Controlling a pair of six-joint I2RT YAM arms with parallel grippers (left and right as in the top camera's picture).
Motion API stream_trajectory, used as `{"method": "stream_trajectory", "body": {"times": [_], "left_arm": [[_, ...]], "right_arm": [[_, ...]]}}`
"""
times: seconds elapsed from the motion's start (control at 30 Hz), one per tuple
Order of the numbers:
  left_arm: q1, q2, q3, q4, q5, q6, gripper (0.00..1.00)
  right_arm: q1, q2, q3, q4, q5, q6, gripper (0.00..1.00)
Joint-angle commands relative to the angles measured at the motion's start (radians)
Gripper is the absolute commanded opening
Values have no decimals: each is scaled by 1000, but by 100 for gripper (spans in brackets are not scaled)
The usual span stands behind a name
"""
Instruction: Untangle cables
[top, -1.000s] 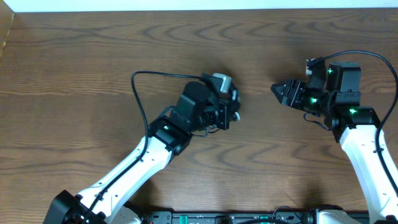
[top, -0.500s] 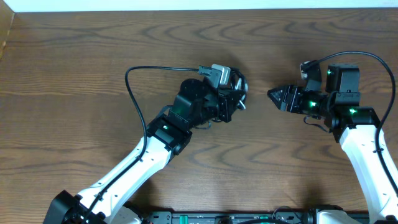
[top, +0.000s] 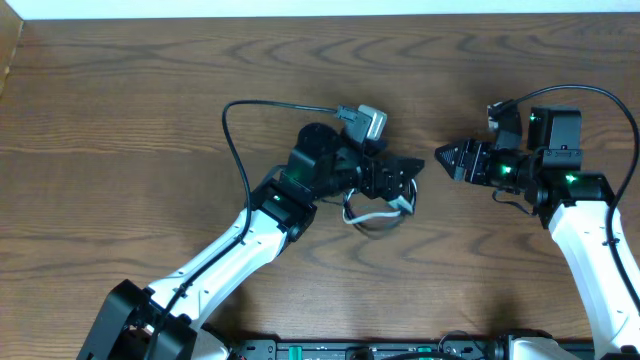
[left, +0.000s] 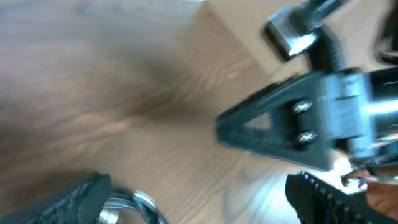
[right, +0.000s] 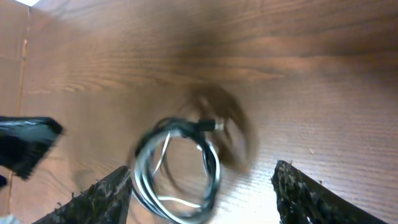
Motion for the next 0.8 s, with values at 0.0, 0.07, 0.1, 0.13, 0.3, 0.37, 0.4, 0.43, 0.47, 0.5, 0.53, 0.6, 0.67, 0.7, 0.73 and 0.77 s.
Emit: {"method": "stream_trajectory", "body": {"times": [0.0,0.07,0.1,0.13,0.3,0.37,0.4,0.43,0.47,0.5,0.53,0.6,0.67,0.7,0.73,0.77], "left_arm": [[2,-6,11,39,41,16,95],[9,-6,11,23,2,16,95],[14,-6,11,6,-19,16,95],[18,-6,11,-18,-43,17,95],[31,-5,11,-216,-195,85,95],[31,-5,11,-298,-249,108,95],[31,-5,11,-330,-266,118,95],[31,-5,11,-364,-282,128,95],[31,-5,11,-388,-289,142,95],[31,-5,11,-408,-302,148,95],[31,-4,11,-422,-317,147,95],[31,-3,11,-449,-345,147,95],[31,-2,11,-474,-364,147,95],[31,-1,11,-485,-367,147,95],[31,-1,11,-494,-368,146,95],[31,-1,11,-503,-368,146,95]], "right_arm": [[-6,5,11,-17,0,-26,70],[-6,5,11,-40,0,-27,69],[-6,5,11,-54,0,-30,70],[-6,5,11,-64,0,-35,70],[3,5,11,-133,3,-56,70],[7,5,11,-167,27,-53,69],[10,5,11,-184,54,-41,69],[12,5,11,-198,83,-27,69],[16,5,11,-211,114,-10,69],[22,5,10,-222,142,5,69],[29,5,8,-225,158,12,70],[49,5,-3,-218,163,12,70],[73,8,-16,-207,181,25,70],[87,9,-25,-203,206,45,70],[98,10,-35,-195,226,61,70],[110,10,-49,-183,246,76,69]]}}
